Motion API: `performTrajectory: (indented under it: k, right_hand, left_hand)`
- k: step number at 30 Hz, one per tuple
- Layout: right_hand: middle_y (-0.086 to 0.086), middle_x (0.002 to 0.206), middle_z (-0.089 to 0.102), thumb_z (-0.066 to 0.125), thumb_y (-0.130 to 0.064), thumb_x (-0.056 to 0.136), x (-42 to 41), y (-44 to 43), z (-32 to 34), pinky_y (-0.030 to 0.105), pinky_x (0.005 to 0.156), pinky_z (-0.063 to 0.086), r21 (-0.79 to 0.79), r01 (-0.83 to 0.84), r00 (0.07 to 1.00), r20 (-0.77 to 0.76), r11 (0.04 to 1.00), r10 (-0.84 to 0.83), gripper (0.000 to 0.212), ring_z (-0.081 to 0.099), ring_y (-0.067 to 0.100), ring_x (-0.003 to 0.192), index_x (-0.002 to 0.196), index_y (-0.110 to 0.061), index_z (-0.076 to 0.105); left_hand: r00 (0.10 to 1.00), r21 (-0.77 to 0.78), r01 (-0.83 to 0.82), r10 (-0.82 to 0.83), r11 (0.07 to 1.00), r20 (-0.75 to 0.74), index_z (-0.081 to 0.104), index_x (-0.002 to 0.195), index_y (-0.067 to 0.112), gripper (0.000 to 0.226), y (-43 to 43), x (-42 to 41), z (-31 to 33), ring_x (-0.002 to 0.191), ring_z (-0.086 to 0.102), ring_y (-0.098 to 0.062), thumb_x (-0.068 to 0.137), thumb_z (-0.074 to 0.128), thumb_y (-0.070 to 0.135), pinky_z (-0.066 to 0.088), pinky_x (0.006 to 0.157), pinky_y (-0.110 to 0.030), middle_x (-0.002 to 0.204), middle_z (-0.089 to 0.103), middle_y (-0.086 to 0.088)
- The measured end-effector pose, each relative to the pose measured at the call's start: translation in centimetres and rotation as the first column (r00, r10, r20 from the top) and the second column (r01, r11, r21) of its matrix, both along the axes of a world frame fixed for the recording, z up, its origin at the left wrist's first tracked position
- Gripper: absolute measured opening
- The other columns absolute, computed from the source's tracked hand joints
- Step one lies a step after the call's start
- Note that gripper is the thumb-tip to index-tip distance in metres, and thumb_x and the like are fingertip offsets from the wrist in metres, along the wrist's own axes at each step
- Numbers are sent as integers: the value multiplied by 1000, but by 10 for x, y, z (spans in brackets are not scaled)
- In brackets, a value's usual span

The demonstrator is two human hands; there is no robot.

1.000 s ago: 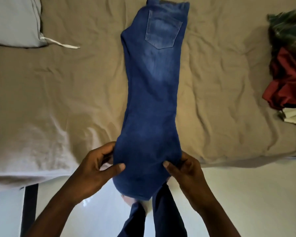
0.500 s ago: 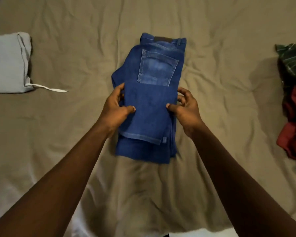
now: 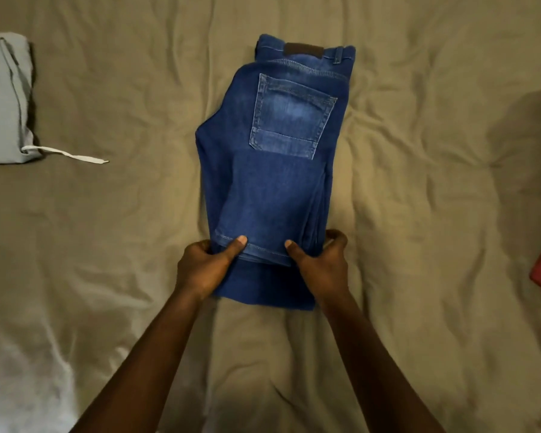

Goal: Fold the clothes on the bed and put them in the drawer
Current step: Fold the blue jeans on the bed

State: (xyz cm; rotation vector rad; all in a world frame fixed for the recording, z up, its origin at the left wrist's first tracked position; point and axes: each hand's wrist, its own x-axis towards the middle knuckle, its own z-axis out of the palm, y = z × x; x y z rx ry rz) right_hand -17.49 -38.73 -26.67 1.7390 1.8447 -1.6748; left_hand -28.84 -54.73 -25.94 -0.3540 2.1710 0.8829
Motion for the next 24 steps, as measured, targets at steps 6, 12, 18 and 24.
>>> performTrajectory:
  k: [6,12,18,24]
  right_hand:
    - [-1,131,61,87,-36,77,-6,25,51,38,88,59,-274,-95,989,-135,957,59,91,66,18,110,147,-33,29]
    - [12,103,78,79,-28,83,-79,105,119,38,80,61,-298,-45,962,-269,953,-39,32,75,27,92,111,-14,73]
    - [10,96,73,34,-74,95,-169,202,104,33,65,57,-454,154,929,-236,878,-285,80,70,26,81,133,-9,60]
    - [15,141,54,45,-102,57,-179,174,20,51,109,45,147,12,989,143,989,-33,118,51,39,129,136,-15,57]
  left_hand:
    - [973,23,231,-230,973,-25,60,118,31,49,9,-43,70,96,70,-18,81,79,56,58,90,-43,106,72,4]
    - [995,436,101,-97,894,-30,72,99,20,15,81,-134,136,75,73,-16,94,68,34,57,58,-24,83,77,0]
    - [973,469,159,-218,869,73,63,122,18,72,174,-237,106,64,62,-14,94,37,79,43,55,-26,94,75,-8]
    - [736,-175,467,-491,867,-467,47,140,23,75,201,-232,18,127,54,-32,83,66,69,47,101,-47,135,56,-8]
